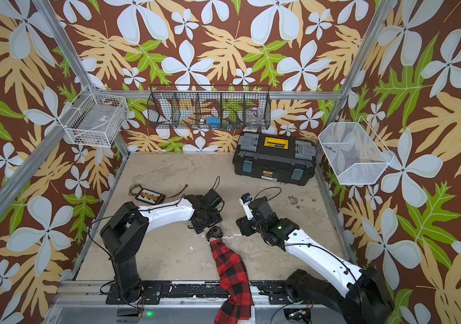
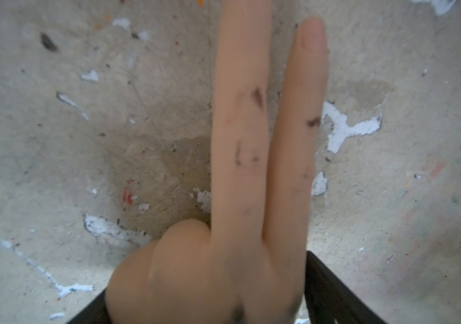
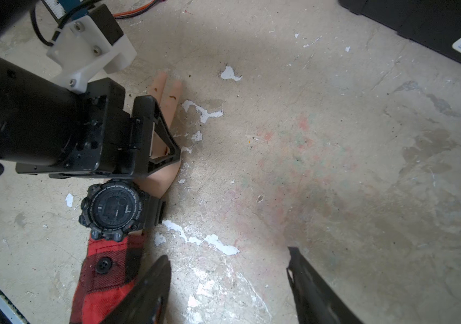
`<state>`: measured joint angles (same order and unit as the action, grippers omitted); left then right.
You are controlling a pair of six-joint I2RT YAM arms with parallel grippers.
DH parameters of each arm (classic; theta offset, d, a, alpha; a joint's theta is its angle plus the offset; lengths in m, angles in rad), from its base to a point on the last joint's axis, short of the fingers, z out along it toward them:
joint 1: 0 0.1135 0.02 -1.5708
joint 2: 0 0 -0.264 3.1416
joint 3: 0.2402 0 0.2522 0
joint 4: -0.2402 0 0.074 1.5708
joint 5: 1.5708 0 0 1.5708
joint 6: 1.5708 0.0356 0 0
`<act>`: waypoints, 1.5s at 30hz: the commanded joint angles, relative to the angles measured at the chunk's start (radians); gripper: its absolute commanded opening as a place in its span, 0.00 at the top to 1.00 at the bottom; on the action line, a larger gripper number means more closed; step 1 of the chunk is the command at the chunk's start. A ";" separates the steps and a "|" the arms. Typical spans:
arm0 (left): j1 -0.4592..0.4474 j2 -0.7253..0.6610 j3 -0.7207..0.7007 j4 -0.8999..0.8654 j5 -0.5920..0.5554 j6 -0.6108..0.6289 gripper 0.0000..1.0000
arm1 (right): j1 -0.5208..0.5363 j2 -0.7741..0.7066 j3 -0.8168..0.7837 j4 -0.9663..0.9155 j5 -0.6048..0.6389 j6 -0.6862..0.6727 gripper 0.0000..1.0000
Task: Take off the watch
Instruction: Adjust the hand at the center of the board.
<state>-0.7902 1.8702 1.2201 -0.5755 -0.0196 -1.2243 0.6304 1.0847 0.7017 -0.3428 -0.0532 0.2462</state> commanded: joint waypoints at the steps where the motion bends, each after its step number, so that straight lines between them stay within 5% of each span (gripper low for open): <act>1: -0.001 0.006 0.007 -0.013 -0.008 0.019 0.23 | 0.000 -0.002 0.004 -0.004 0.009 -0.010 0.31; 19: -0.001 -0.158 -0.087 0.184 -0.080 0.235 0.43 | 0.000 0.013 -0.019 0.068 -0.108 0.056 0.31; 25: -0.001 -0.233 -0.179 0.316 -0.049 0.323 0.47 | 0.000 0.014 -0.054 0.143 -0.212 0.082 0.30; 31: 0.000 -0.315 -0.269 0.445 -0.033 0.401 0.62 | -0.002 -0.009 -0.131 0.277 -0.354 0.121 0.30; 45: 0.007 -0.552 -0.491 0.842 0.205 0.553 0.70 | -0.002 -0.081 -0.355 0.683 -0.619 0.237 0.25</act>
<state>-0.7898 1.3396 0.7368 0.1234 0.1307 -0.7216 0.6281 1.0115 0.3855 0.1745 -0.5892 0.4412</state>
